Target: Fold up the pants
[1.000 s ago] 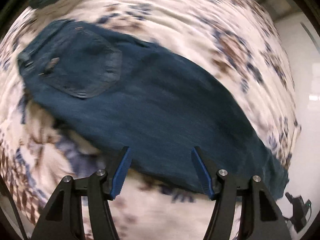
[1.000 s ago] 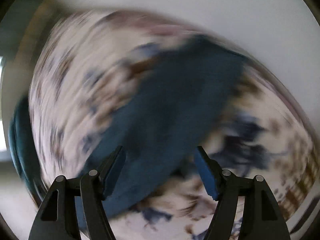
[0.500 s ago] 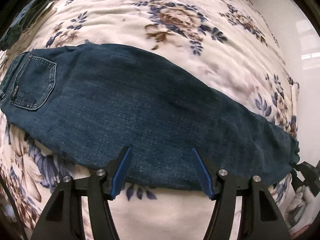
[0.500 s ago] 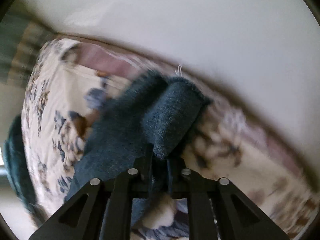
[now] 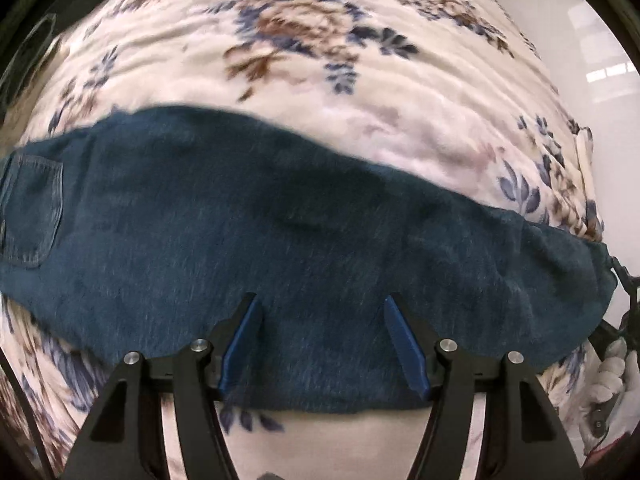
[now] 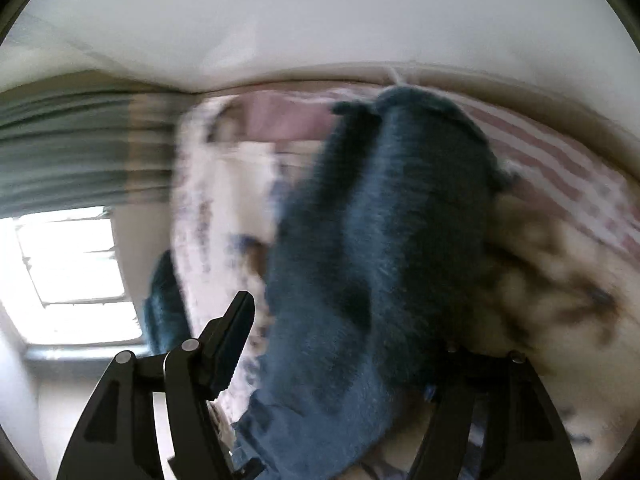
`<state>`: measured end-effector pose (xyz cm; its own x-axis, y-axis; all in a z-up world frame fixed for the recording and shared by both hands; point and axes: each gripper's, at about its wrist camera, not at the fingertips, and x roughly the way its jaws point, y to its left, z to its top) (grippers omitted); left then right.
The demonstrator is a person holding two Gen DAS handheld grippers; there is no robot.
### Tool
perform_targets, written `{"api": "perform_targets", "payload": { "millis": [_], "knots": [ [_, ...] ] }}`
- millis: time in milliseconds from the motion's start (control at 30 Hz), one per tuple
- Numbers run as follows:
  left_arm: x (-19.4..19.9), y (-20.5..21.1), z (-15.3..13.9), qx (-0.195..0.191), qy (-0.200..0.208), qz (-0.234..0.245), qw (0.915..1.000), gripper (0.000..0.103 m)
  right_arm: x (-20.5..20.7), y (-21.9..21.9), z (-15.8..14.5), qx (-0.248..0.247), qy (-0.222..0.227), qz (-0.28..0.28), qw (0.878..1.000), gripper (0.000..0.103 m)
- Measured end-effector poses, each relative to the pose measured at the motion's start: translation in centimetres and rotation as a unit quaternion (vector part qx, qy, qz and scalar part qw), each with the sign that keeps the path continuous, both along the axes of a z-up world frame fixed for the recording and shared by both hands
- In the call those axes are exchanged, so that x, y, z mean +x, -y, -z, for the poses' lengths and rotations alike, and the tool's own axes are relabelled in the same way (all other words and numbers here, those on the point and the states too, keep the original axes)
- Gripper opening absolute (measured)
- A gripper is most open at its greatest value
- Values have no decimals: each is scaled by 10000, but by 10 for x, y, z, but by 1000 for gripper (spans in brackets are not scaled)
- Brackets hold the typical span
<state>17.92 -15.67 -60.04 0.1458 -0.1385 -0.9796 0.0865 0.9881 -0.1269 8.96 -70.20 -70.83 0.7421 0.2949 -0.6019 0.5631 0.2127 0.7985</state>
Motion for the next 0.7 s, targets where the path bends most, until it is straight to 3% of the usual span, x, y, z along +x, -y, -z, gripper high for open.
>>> {"api": "perform_targets", "payload": {
  "millis": [100,167,200,233,300,367,500,533,633,667,700],
  "knots": [
    [4,7,1,49,13,155,9999,84,6,2,17,141,62,76,9999,72],
    [5,7,1,-103,-87,134,9998,85,1,3,9,249,273,180,9992,71],
    [5,7,0,-140,-108,110,9998,85,2,-1,-3,202,620,88,9978,61],
    [4,6,-1,-158,-117,99,9998,86,8,-4,-9,21,615,-86,9981,50],
    [2,5,-2,-176,-158,107,9997,86,9,-8,-10,-228,129,-218,9994,50],
    [-1,4,0,-221,-248,82,9994,86,7,-6,11,-48,-358,-160,9992,50],
    [-11,3,2,-218,-352,126,9991,86,3,-7,25,214,12,168,9996,51],
    [-13,4,4,-191,-377,150,9990,86,3,-8,28,285,110,207,9993,58],
    [-18,5,7,-140,-400,181,9989,86,17,-5,31,502,362,354,9975,68],
    [-19,4,5,-103,-341,154,9992,86,24,-6,26,375,258,272,9986,68],
    [-19,3,3,-61,-275,121,9995,86,32,-11,18,108,132,124,9998,61]
  ]
}}
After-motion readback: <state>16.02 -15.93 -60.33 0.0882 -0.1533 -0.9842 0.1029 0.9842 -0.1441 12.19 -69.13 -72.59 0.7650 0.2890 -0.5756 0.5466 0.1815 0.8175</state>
